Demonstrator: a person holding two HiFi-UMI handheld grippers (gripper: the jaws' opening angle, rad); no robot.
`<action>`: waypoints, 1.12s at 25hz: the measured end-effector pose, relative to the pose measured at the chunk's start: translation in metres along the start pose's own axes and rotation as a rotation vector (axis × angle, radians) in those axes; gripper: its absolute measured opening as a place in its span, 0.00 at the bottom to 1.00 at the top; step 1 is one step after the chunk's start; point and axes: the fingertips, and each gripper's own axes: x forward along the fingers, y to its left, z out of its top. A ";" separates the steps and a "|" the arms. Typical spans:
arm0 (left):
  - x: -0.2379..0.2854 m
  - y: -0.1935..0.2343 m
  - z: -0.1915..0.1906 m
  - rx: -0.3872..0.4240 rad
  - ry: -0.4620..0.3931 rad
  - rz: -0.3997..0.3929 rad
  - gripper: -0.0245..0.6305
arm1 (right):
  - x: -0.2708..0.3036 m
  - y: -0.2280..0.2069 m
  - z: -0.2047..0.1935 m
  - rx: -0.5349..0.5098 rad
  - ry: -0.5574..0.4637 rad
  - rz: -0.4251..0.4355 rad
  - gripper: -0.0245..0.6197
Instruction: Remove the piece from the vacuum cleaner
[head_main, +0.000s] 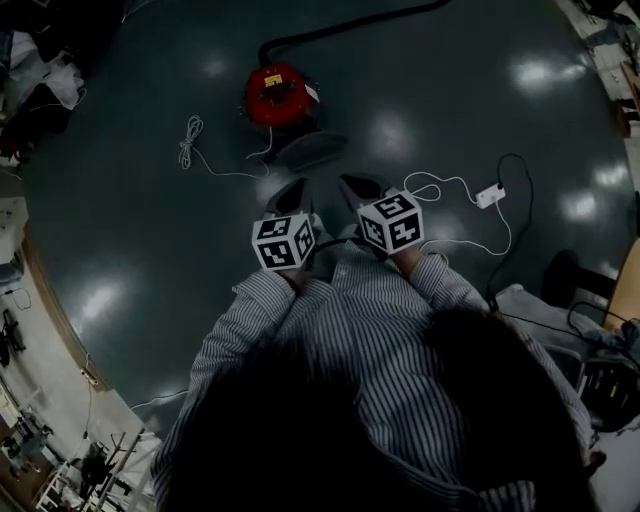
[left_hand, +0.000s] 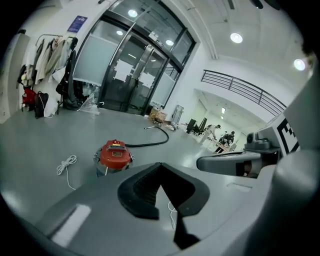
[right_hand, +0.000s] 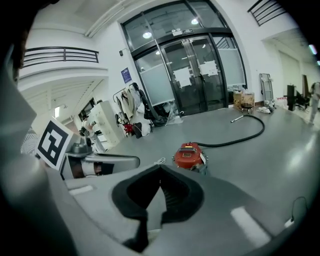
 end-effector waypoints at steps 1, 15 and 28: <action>0.004 0.004 -0.002 -0.015 0.012 0.000 0.05 | 0.005 -0.001 0.002 0.006 0.008 0.001 0.04; 0.072 0.048 -0.018 -0.166 0.062 0.007 0.05 | 0.078 -0.034 -0.016 0.027 0.182 0.086 0.04; 0.183 0.119 -0.119 -0.250 0.115 0.047 0.05 | 0.191 -0.119 -0.103 0.062 0.262 0.087 0.04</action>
